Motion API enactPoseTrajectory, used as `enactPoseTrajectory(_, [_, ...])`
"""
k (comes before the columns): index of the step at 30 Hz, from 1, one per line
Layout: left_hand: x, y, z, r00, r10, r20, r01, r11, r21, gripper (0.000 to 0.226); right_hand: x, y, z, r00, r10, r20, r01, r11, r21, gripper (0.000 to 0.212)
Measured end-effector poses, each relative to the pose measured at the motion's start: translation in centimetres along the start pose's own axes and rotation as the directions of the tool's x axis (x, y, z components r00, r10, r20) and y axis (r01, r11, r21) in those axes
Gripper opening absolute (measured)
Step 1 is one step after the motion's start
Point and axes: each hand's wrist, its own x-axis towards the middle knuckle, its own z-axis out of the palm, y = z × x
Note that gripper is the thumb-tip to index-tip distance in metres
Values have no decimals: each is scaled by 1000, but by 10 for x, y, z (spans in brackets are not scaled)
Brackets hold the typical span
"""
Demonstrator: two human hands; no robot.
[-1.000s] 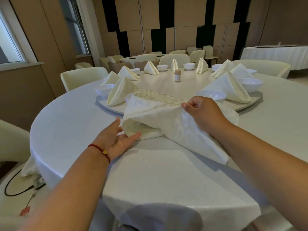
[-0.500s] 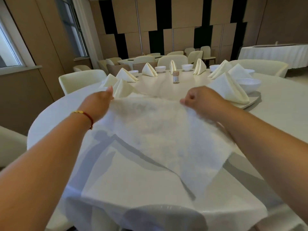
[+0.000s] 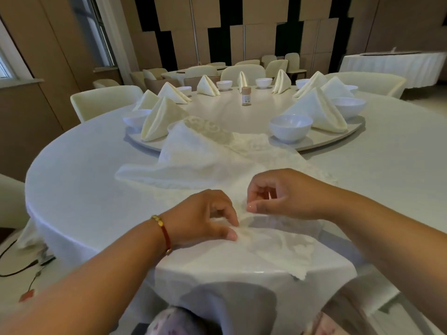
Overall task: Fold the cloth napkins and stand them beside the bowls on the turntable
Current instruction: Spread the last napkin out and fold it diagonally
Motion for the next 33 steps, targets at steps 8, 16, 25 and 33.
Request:
enactPoseTrajectory(8, [-6, 2, -7, 998, -58, -16, 55, 990, -127, 8, -39, 18, -6, 1000, 12, 0, -12, 994, 111, 32])
enactPoseTrajectory(16, [-58, 7, -62, 985, -67, 160, 86, 989, -119, 29, -35, 24, -9, 991, 134, -2, -132, 982, 135, 53])
enactPoseTrajectory(25, [-62, -8, -45, 985, -168, -40, 144, 925, -351, 32, -47, 17, 4, 998, 0, -67, 10, 990, 143, 75])
enactPoseTrajectory(33, [-54, -7, -40, 934, -311, -177, 208, 874, -439, 40, -54, -1, 42, 937, 27, -348, -10, 999, 49, 34])
